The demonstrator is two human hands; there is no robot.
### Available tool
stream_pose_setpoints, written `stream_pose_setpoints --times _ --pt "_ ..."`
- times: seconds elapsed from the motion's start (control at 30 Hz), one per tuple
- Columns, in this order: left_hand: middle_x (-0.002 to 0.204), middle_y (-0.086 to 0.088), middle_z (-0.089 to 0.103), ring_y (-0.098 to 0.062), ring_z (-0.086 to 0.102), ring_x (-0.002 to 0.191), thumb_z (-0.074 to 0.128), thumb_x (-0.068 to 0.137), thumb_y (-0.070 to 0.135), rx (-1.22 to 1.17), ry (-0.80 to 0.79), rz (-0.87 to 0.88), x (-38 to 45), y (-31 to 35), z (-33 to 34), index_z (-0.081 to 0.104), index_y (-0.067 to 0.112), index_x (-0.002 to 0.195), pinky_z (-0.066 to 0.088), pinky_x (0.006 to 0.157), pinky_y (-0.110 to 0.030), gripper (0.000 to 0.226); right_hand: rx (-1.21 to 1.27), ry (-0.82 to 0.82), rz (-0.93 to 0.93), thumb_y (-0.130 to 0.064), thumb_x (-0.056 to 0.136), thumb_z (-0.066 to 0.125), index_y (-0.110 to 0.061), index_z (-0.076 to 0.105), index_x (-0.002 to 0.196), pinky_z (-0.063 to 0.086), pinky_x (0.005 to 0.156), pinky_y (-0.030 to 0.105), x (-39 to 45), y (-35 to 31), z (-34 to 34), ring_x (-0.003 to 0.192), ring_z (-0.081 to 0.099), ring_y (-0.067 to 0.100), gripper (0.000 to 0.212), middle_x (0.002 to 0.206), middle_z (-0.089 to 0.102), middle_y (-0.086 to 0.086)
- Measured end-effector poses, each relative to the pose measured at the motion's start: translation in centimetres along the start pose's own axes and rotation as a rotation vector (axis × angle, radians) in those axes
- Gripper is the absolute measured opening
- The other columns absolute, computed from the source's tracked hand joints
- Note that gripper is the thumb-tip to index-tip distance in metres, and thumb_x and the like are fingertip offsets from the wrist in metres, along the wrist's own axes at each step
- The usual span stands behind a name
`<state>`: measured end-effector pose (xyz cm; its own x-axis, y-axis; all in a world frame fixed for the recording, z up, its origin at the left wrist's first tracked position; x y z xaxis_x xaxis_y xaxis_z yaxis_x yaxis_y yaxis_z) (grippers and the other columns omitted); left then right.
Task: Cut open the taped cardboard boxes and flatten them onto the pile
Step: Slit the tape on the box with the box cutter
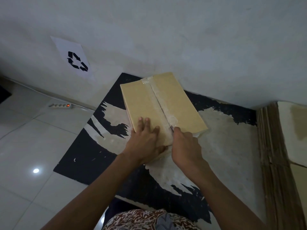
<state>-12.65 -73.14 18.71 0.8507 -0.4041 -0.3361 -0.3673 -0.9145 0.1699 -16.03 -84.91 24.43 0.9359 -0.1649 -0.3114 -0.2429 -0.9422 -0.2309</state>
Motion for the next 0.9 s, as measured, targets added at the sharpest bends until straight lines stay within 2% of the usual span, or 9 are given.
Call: stream_pose_setpoints --times 0.27,0.57,0.73,0.83,0.9 --pt "0.162 -0.027 -0.007 -0.047 -0.012 0.148 0.038 0.096 0.065 -0.003 0.010 0.006 0.0 0.0 0.1 0.016 0.012 0.156 0.016 0.117 -0.066 0.083 -0.077 0.008 -0.019 -0.007 0.103 0.035 -0.009 0.046 0.130 0.046 0.085 0.038 1.0 -0.4 -0.6 0.113 0.056 0.034 0.029 0.123 0.055 0.016" --pt "0.162 -0.027 -0.008 -0.048 -0.013 0.147 0.034 0.097 0.063 0.009 0.002 0.011 -0.2 0.1 0.2 0.013 0.011 0.157 0.014 0.117 -0.066 0.082 -0.191 0.008 -0.074 -0.006 0.102 0.039 -0.009 0.052 0.123 0.048 0.085 0.037 0.6 -1.7 -0.8 0.113 0.058 0.030 0.025 0.123 0.056 0.011" --pt "0.162 -0.026 -0.009 -0.047 -0.014 0.148 0.035 0.096 0.066 0.002 0.008 0.012 -0.1 0.2 0.4 0.013 0.012 0.157 0.013 0.118 -0.065 0.085 -0.264 -0.023 -0.089 -0.006 0.101 0.042 -0.010 0.052 0.124 0.045 0.079 0.033 -1.3 -0.7 -0.7 0.110 0.060 0.027 0.025 0.120 0.056 0.008" --pt "0.162 -0.024 -0.011 -0.044 -0.017 0.148 0.039 0.095 0.065 -0.041 -0.005 0.033 -0.2 0.4 0.4 0.015 0.012 0.156 0.013 0.118 -0.064 0.084 -0.271 -0.047 -0.061 -0.003 0.101 0.041 -0.007 0.049 0.130 0.048 0.079 0.034 -2.4 0.2 0.0 0.109 0.062 0.027 0.031 0.121 0.057 0.008" --pt "0.162 -0.024 -0.012 -0.044 -0.018 0.148 0.040 0.096 0.063 -0.039 -0.006 0.037 -0.2 0.5 0.3 0.014 0.011 0.156 0.012 0.117 -0.064 0.083 -0.278 -0.044 -0.032 -0.003 0.102 0.040 -0.002 0.034 0.146 0.050 0.082 0.034 -3.0 0.7 0.7 0.110 0.062 0.026 0.044 0.125 0.059 0.009"
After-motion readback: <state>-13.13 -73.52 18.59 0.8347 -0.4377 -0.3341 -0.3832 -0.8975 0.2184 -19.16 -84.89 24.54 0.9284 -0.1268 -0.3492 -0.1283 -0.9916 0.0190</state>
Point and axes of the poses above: each hand's wrist, its own x-axis towards the middle knuckle, its own z-axis out of the palm, y = z × x, the point moved 6 cm from there along x, towards the middle knuckle
